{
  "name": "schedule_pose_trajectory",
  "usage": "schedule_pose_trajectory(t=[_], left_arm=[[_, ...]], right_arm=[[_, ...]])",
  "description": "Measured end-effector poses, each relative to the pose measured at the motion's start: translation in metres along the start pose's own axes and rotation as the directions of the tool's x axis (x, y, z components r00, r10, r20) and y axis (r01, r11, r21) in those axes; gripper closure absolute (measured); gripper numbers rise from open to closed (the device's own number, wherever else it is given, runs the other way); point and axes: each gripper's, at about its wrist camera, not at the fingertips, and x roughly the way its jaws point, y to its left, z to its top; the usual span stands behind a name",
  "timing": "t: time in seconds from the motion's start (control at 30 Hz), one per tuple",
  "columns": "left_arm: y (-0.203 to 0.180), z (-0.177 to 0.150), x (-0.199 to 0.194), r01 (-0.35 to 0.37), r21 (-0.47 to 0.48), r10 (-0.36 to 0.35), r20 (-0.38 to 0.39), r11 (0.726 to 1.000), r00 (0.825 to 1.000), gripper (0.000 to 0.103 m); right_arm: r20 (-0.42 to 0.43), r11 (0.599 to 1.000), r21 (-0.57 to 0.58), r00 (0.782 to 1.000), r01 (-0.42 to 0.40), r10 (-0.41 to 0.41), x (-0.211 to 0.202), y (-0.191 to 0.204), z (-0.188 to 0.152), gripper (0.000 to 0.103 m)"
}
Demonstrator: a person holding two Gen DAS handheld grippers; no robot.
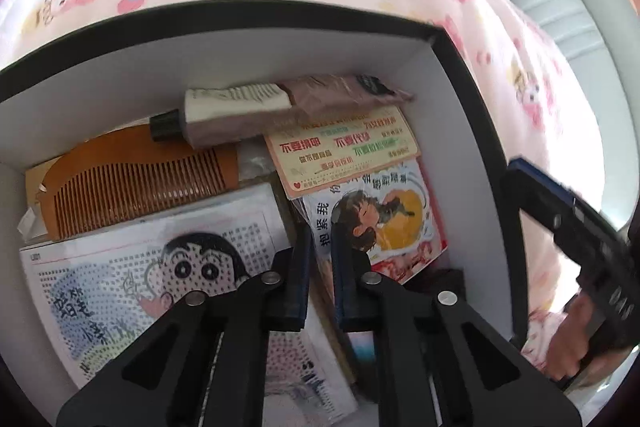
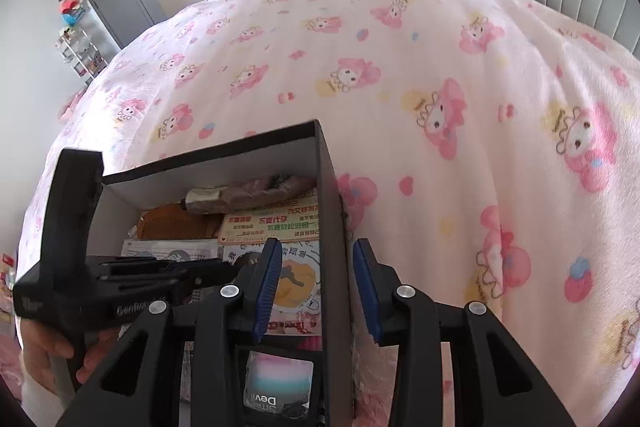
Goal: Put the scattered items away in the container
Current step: 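Withdraw the right gripper up and out of the shoebox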
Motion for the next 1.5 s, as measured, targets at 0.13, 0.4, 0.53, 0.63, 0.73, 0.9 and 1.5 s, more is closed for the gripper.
schedule_pose_trajectory(t=[0.13, 0.4, 0.53, 0.63, 0.73, 0.9, 1.5], left_arm=[[-0.013, -0.011, -0.002, -0.034, 0.114, 0.038, -0.03, 0.993, 0.999, 0.093], [-0.003, -0.009, -0.036, -0.029, 0.06, 0.022, 0.119, 0.998, 0.993, 0.071], [-0.008, 0.005, -0.034, -0.029, 0.059, 0.021, 0.143, 0.998, 0.989, 0.072], [-0.035, 0.016, -0.004, -0.08, 0.079, 0.071, 0.113, 0.994, 0.991, 0.072], [-0.033, 0.003, 0.004, -0.097, 0.101, 0.093, 0.052, 0.99, 0.994, 0.072], [-0.033, 0.001, 0.012, -0.051, 0.125, 0.054, -0.022, 0.991, 0.998, 0.072], [0.038, 0.003, -0.015, 0.065, -0.099, -0.06, 0.062, 0.993, 0.996, 0.072]], right_arm=[[-0.012, 1.0, -0.007, 1.0, -0.009, 0.009, -0.001, 0.002, 0.0, 0.07], [0.021, 0.99, -0.118, 0.997, 0.082, -0.08, -0.003, 0.024, -0.003, 0.07], [-0.028, 0.984, -0.138, 0.993, 0.113, -0.118, 0.012, 0.024, -0.009, 0.07], [-0.045, 0.979, -0.16, 0.99, 0.126, -0.135, 0.016, 0.026, -0.012, 0.07], [-0.057, 0.973, -0.197, 0.989, 0.122, -0.136, 0.018, 0.028, -0.016, 0.07], [-0.026, 0.979, -0.181, 0.995, 0.095, -0.101, 0.01, 0.029, -0.015, 0.07], [-0.119, 0.97, -0.243, 0.993, -0.004, -0.026, 0.036, 0.076, -0.006, 0.07]])
